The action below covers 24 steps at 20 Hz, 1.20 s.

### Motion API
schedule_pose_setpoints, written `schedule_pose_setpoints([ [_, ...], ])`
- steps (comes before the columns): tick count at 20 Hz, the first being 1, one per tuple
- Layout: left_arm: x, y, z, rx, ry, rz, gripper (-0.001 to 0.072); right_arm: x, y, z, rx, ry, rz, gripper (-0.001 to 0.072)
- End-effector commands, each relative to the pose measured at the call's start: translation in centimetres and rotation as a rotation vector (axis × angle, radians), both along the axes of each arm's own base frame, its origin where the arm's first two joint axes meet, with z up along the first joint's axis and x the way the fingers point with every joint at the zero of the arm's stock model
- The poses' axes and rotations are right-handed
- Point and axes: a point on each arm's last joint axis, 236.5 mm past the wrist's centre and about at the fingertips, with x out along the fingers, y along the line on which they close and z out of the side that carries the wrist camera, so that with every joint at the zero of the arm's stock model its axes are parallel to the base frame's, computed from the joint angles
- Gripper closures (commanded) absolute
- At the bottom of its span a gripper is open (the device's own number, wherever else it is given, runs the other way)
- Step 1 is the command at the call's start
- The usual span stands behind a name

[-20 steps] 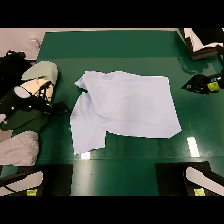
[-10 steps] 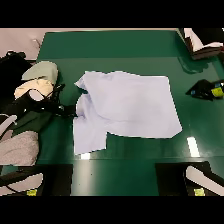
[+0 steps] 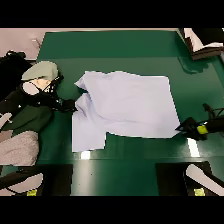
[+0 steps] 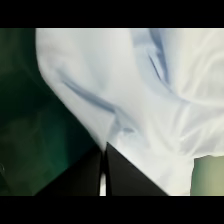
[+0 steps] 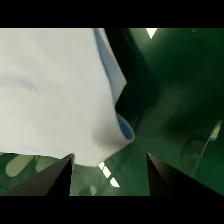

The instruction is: Fold the shirts.

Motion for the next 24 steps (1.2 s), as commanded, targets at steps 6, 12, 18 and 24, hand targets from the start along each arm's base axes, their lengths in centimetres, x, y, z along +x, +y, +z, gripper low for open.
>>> schedule_pose_setpoints([
  [6,0.1,-0.3,4.4,-0.018,-0.084,-0.019,0.0683,5.6,4.3,2.7,-0.01,-0.222,0.166,0.0694],
  [12,-0.8,0.4,38.4,-0.1,-0.951,0.061,0.0683,11.4,2.6,33.2,-0.403,-1.011,0.25,0.0694],
  [18,-16.8,3.0,61.3,-0.136,-1.573,0.127,0.0684,3.8,1.7,55.3,-0.796,-1.479,0.098,0.0694],
  [24,-14.8,4.4,59.6,-0.044,-1.485,0.172,0.0684,3.9,0.5,56.5,-0.794,-1.4,0.056,0.0695],
])
